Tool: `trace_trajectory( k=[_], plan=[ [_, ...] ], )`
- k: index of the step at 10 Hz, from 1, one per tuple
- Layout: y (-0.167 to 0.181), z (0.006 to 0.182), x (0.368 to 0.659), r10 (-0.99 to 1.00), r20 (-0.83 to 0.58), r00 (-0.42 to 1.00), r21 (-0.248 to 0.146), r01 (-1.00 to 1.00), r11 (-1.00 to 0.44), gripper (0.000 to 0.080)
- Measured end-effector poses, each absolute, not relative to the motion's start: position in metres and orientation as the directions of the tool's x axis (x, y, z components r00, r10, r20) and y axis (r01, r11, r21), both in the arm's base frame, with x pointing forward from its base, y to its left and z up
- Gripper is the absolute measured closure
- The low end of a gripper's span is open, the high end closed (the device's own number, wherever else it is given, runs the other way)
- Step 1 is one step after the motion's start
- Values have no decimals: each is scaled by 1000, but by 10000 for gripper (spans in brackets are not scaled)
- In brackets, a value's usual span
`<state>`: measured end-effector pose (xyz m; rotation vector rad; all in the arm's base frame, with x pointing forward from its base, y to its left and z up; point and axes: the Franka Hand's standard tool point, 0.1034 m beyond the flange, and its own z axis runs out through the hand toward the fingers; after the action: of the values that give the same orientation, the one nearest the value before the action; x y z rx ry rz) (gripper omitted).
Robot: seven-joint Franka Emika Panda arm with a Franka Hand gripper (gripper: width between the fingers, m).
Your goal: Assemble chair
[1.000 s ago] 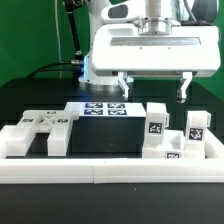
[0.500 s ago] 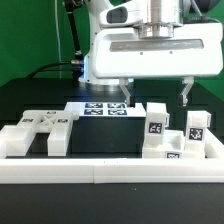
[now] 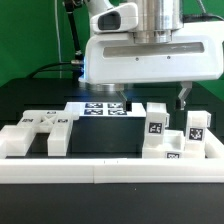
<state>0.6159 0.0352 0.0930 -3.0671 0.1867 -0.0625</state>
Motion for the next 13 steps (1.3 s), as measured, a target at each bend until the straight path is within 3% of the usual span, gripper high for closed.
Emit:
trace_trajectory(
  k=[4,6,7,8,13],
  plan=[
    [36,85,615,-121,34,992,-66,-119,-991,151],
    [37,85,615,-121,33,992,-66,-119,-991,414],
    [36,85,615,-136,33,990,-67,-133,-989,414],
    [36,85,615,-154,31,988,-67,-152,-986,509],
    [42,85,614,-532,20,847,-81,-529,-845,509]
  ],
)
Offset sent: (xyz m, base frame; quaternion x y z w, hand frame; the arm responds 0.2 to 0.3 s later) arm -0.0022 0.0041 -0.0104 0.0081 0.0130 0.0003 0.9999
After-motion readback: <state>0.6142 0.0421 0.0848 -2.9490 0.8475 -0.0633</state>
